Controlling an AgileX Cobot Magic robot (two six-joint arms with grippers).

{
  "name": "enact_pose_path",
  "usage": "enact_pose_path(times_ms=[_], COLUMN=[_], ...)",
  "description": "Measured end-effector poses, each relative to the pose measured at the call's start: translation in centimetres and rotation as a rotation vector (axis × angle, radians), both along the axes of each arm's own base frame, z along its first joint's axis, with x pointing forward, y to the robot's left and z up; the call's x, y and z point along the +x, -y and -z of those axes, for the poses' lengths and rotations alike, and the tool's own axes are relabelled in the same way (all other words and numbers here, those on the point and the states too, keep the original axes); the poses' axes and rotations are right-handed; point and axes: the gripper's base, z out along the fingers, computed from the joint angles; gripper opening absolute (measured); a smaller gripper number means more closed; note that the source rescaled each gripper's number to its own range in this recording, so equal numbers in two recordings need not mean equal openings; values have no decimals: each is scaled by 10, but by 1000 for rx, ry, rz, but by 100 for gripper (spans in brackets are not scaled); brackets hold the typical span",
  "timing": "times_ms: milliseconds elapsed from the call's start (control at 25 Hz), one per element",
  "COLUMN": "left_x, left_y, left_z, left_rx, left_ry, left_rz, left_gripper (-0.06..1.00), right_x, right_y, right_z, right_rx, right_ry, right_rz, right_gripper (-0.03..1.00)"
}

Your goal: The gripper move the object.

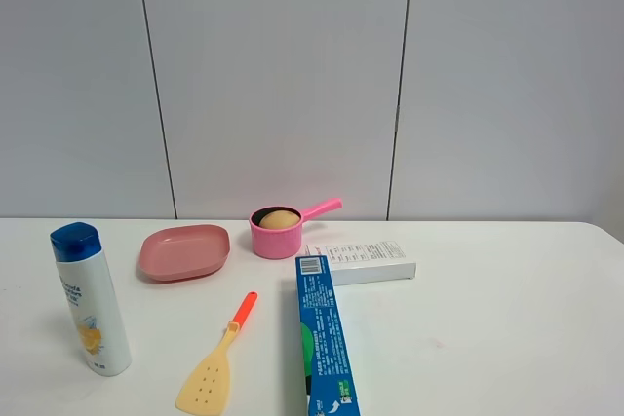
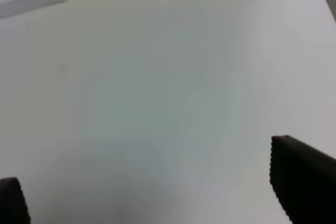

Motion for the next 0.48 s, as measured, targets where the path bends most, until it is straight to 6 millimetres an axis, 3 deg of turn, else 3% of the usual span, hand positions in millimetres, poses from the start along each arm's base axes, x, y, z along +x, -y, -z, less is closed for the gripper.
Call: enact_pose_path(times_ms=[480], left_x=[0], left_y=[0], left_z=[0], left_rx=[0], left_ry=[0], left_rz=[0], left_gripper=[100], right_x=[1], right_y=[0], right_z=[3], right_rx=[9], right_ry=[60], right_rz=[4], right_gripper=[99])
